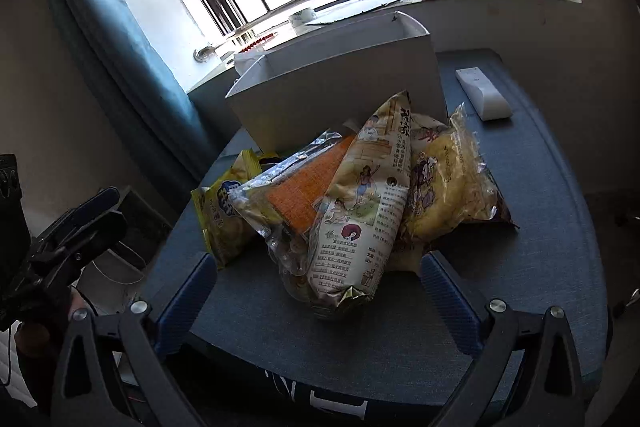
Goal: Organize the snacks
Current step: 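Lower the right tool onto the long printed bread bag, then lift printed bread bag with right tool while left tool carries chip bag into box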
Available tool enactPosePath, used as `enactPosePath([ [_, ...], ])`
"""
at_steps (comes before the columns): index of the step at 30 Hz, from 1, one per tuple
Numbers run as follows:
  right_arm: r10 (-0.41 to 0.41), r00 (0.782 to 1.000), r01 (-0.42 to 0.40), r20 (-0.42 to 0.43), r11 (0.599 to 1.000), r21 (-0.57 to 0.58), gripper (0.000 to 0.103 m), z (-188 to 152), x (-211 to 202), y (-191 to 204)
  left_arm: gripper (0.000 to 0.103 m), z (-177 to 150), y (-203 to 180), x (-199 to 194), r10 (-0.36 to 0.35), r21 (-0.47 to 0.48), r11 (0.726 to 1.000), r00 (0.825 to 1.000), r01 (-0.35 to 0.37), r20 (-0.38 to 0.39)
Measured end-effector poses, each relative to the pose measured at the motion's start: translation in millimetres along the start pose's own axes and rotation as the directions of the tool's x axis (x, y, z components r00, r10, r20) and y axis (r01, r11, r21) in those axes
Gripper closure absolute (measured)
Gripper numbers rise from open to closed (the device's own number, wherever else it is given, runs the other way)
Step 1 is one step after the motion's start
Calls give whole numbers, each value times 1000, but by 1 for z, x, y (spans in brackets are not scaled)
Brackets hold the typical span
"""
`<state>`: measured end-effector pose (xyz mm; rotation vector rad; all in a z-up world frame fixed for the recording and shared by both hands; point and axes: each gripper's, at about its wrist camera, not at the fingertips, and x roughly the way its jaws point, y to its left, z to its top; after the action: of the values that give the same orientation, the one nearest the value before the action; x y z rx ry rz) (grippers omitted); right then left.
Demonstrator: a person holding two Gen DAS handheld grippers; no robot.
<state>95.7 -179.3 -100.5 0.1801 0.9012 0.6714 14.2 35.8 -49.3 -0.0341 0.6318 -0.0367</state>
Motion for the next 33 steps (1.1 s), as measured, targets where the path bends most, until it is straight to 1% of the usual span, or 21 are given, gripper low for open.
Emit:
enactPosePath([
  [4,3,998,-1,-58,999,35,0,2,26,-4,0,-5,8,6,25,-4,1000,999,-26,-21],
  [6,-27,996,31,-80,998,57,0,4,39,-9,0,-8,11,7,26,-6,1000,999,-26,-22],
  [8,-15,994,25,-107,995,95,0,6,50,-15,0,-11,14,8,28,-3,1000,999,-28,-29],
  [10,2,995,10,-98,993,118,0,9,56,-18,0,-13,16,11,45,5,999,998,-44,-41],
  [12,-18,995,29,-97,994,106,0,12,60,-18,0,-16,19,14,59,7,998,997,-59,-50],
  [13,-25,996,34,-91,994,103,8,13,60,-18,0,-17,20,16,58,4,998,997,-58,-54],
  [14,-48,995,56,-91,994,96,17,14,59,-17,0,-18,21,18,53,1,999,997,-53,-59],
  [15,-64,994,72,-92,994,87,45,14,59,-17,0,-19,21,20,54,-1,999,996,-55,-65],
  [16,-63,993,72,-104,994,85,60,14,61,-18,0,-20,22,22,59,-2,998,996,-59,-70],
  [17,-68,991,78,-111,993,89,62,14,60,-20,0,-21,22,24,59,-1,998,995,-60,-75],
  [19,-33,995,43,-94,994,101,68,12,54,-23,0,-23,22,27,55,3,998,995,-55,-81],
  [21,-7,997,14,-73,995,97,69,11,44,-23,0,-23,21,32,54,17,998,994,-53,-91],
  [25,41,999,-42,13,995,94,69,16,12,-20,0,-25,20,50,55,62,997,991,-47,-125],
  [28,62,996,-66,70,995,69,70,22,-11,-14,0,-23,15,68,89,146,987,985,-67,-145],
  [30,82,992,-89,93,993,73,70,25,-23,-15,0,-22,8,82,127,243,966,981,-89,-145],
  [32,94,989,-104,118,992,76,70,26,-34,-16,0,-22,2,97,162,343,934,975,-101,-153],
  [33,93,988,-103,127,992,76,70,27,-38,-17,0,-23,0,105,185,392,913,970,-111,-157],
])
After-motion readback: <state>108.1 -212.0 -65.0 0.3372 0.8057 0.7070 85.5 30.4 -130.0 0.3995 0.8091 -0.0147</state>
